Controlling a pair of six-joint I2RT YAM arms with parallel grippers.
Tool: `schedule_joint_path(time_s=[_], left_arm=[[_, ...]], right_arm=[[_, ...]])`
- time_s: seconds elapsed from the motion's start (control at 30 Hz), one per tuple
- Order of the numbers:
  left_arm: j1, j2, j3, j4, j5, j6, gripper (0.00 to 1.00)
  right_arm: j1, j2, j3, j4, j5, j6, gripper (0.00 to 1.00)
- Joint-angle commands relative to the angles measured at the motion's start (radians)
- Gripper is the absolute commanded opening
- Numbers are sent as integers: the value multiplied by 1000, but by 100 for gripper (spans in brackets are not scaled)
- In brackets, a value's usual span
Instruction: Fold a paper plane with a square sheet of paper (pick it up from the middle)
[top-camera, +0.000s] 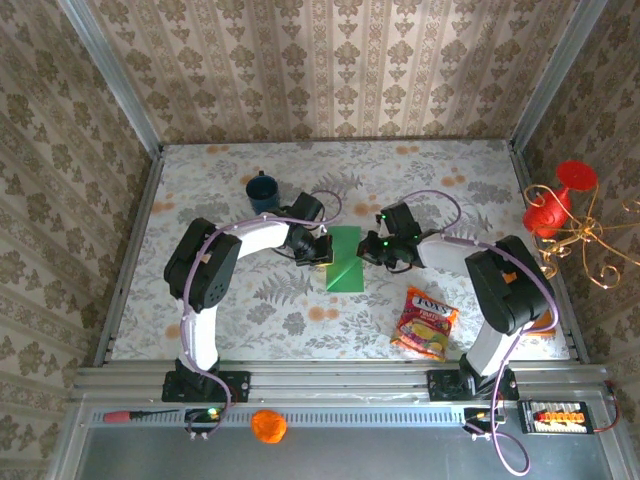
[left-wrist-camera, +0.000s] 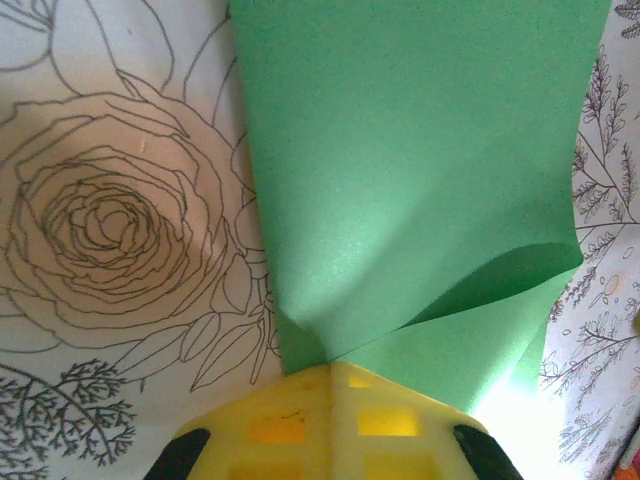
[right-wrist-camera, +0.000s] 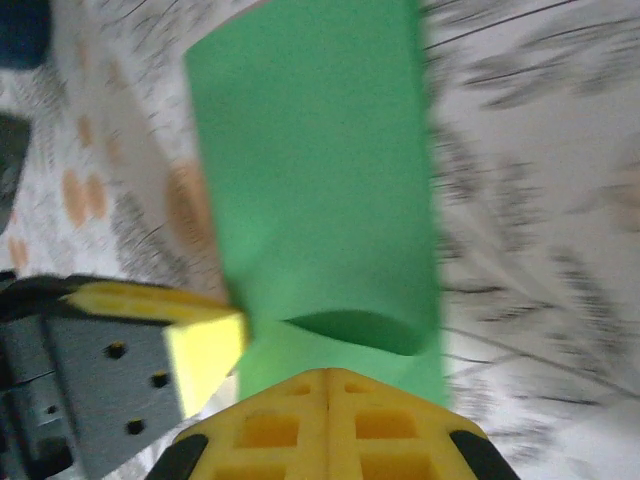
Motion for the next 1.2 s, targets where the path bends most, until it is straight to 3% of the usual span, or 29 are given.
schedule_joint_path(time_s=[0.0, 0.3, 0.87, 1.17], left_arm=[[14, 72, -19, -93, -126, 25, 0], [14, 76, -15, -95, -121, 26, 0], [18, 57, -13, -61, -97, 16, 0], [-10, -119, -38, 48, -83, -17, 0]], right_arm=[[38, 58, 50, -2, -74, -22, 0], [57, 147, 105, -29, -92, -13, 0], [50, 148, -14, 16, -41, 36, 0], [49, 183, 21, -120, 44, 55, 0]])
